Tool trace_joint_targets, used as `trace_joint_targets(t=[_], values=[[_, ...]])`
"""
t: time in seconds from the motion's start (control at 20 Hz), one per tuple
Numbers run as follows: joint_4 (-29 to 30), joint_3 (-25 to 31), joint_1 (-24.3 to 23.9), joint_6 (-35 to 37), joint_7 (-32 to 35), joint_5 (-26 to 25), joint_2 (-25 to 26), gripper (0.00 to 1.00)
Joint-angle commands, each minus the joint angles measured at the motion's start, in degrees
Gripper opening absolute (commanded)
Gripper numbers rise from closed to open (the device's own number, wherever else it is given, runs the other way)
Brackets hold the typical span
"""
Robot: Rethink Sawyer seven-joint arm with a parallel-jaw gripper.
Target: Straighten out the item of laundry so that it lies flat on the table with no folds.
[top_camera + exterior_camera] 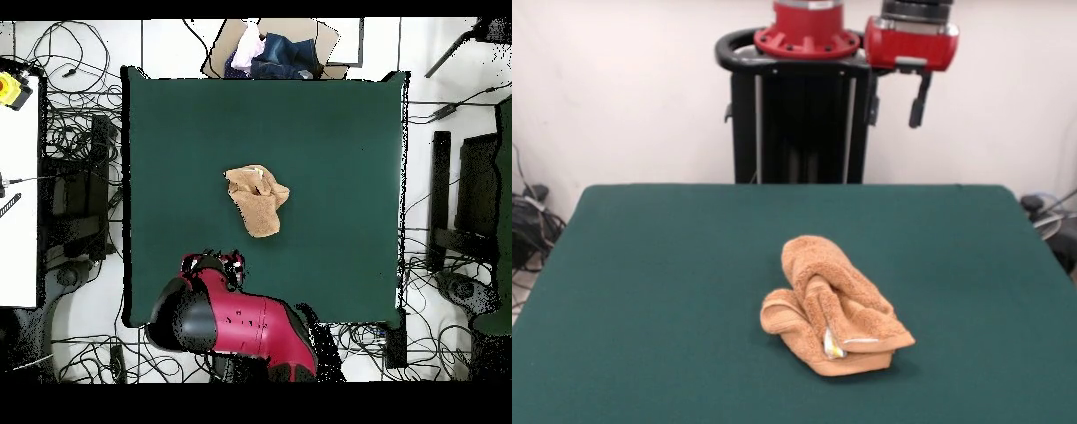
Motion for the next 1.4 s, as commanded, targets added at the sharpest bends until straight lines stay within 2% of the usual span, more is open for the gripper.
trace_joint_targets(t=[0.05, 0.3, 0.6, 0.8, 1.0, 1.4], values=[[-2.0, -0.4, 0.4, -4.0, 9.8, -1.6, 3.8, 1.0], [-2.8, 1.4, 0.0, -7.1, 10.5, -0.5, 4.9, 1.0], [-3.4, -0.3, 1.4, -13.9, 12.1, -0.3, 9.1, 1.0], [-2.7, 0.8, 0.1, -19.7, 12.8, -0.3, 11.7, 1.0], [-3.4, 1.1, -0.3, -21.3, 12.4, 0.5, 12.9, 1.0], [-4.3, -1.3, 2.0, -27.2, 14.3, 4.2, 15.0, 1.0]])
